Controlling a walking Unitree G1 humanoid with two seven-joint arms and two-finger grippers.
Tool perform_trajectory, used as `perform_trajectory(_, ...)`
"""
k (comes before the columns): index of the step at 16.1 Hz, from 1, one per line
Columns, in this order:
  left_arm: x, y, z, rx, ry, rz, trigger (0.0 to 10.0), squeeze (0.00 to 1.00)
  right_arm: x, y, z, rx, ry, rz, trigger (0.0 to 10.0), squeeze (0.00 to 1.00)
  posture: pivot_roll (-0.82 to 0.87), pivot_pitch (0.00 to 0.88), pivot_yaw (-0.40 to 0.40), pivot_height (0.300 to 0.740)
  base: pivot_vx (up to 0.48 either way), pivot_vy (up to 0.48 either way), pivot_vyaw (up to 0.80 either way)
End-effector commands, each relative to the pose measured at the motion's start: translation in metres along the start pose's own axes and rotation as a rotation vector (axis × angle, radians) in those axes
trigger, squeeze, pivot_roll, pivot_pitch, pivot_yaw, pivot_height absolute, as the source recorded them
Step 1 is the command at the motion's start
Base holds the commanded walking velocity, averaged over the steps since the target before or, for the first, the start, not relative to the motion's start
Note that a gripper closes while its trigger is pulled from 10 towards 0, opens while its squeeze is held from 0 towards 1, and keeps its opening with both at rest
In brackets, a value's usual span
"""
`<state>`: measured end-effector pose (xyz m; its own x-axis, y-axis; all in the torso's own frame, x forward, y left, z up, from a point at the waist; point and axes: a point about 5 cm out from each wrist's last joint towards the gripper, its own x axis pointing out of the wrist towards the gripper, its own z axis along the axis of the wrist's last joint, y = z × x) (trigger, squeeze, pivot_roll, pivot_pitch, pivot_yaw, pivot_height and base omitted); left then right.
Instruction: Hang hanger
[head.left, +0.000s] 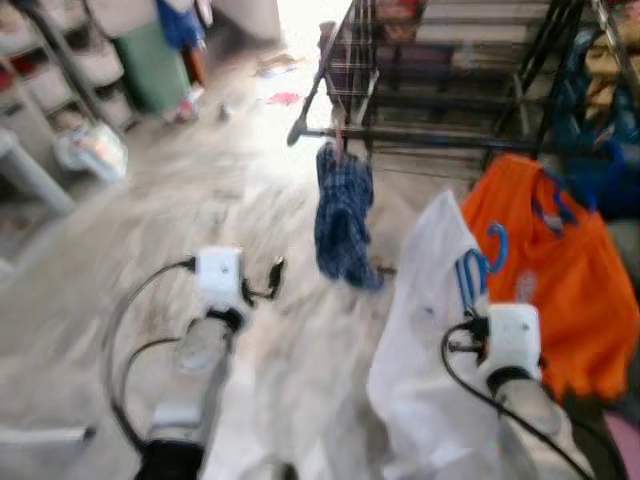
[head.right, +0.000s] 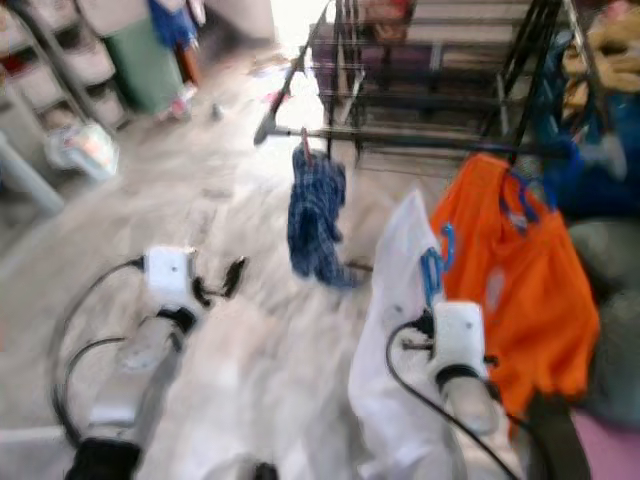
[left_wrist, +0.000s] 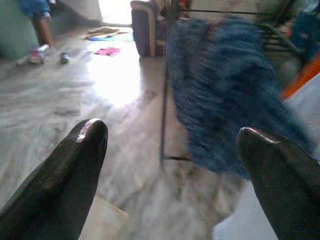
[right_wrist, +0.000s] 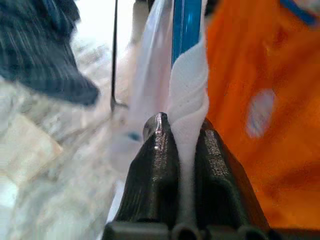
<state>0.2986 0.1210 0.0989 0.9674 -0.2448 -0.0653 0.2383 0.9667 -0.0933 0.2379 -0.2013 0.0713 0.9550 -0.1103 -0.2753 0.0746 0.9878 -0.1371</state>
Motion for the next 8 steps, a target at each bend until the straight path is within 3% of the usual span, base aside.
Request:
perform_trajectory(1, 0.001, 0.006, 0.005, 0.020, -0.013, 0.021, 10.0, 0.00, 0.001, 0.001, 0.010, 0.016, -0.039, 0.004, 10.0, 0.00, -0.10, 0.059, 0.055, 0.740, -0.360, 0.000, 0.00)
perform_trajectory(8, 0.002, 0.004, 0.003, 0.013, -0.011, 0.022, 10.0, 0.00, 0.000, 0.012, 0.013, 0.026, -0.057, 0.078, 10.0, 0.00, -0.10, 0.058, 0.052, 0.740, -0.369, 0.000, 0.00)
